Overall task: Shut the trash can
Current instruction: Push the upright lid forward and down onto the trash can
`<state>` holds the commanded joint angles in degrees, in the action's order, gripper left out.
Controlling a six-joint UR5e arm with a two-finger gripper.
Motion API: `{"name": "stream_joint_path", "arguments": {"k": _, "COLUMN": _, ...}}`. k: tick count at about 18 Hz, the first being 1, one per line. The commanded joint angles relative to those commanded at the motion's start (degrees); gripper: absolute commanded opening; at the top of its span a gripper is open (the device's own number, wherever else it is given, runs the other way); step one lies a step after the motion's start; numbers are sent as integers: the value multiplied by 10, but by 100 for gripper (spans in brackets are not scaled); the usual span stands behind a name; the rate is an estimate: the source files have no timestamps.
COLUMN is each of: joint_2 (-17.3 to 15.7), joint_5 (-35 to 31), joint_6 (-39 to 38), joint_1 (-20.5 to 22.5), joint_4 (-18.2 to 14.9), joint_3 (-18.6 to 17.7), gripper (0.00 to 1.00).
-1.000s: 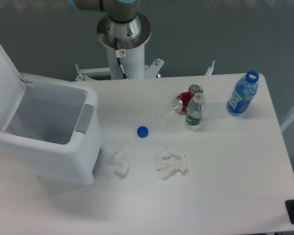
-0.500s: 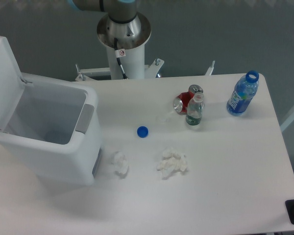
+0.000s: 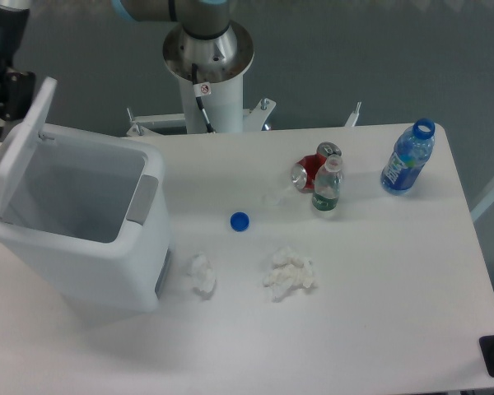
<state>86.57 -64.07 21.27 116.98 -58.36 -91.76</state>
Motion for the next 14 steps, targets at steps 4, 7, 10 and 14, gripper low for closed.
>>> {"name": "stream_joint_path", "arguments": {"k": 4, "joint_2": 0, "joint_5": -39, "joint_6": 18, "joint_1": 10, "joint_4": 0, "joint_3": -11, "gripper": 100}}
{"name": "stream_joint_path", "arguments": {"k": 7, "joint_2": 0, "joint_5": -41, "joint_6": 22, "joint_1": 13, "joint_4": 1, "joint_3": -15, "gripper": 100}}
{"name": "stream_joint_path", "arguments": {"k": 10, "joint_2": 0, "joint_5": -41, "joint_6": 22, "joint_1": 25, "joint_4": 1, "joint_3": -16, "gripper": 100}}
{"name": "stream_joint_path", "arguments": {"k": 14, "joint_2": 0, "joint_5": -42, "joint_6": 35, "joint_1": 41, "joint_4": 0, "joint_3": -18, "gripper": 100}}
